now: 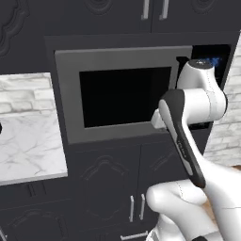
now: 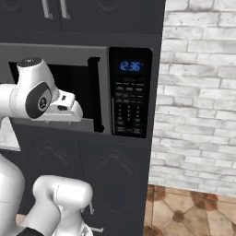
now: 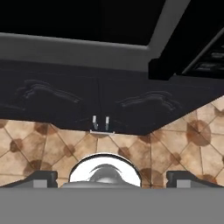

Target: Navigate to the fridge.

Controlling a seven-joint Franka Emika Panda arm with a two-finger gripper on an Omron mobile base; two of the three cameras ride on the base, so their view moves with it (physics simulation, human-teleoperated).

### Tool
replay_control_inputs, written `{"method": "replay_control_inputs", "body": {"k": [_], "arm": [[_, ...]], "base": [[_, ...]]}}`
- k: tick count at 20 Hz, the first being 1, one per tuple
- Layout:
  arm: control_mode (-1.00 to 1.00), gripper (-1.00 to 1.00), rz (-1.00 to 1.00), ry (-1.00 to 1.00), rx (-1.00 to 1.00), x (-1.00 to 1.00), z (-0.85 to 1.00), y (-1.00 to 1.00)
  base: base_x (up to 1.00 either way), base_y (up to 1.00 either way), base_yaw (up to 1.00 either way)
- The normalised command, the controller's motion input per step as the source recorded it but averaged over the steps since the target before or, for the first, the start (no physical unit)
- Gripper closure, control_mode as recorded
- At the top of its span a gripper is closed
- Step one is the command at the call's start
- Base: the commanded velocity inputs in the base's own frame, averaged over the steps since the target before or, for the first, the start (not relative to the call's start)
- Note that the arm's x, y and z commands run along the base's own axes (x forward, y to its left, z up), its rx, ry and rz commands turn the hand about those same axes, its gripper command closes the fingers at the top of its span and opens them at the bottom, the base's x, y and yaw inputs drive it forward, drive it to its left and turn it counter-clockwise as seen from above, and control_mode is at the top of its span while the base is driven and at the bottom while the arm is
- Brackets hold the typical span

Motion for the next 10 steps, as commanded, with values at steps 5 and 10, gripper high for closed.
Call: {"method": "replay_control_inputs", "body": {"k": [5, 10], "arm": [[1.0, -1.0, 0.02, -0.02, 0.0, -0.06, 0.01, 0.04], [1.0, -1.0, 0.0, 0.0, 0.0, 0.0, 0.0, 0.0]], "base": [[-0.47, 0.12, 0.22], [-0.68, 0.14, 0.69]]}}
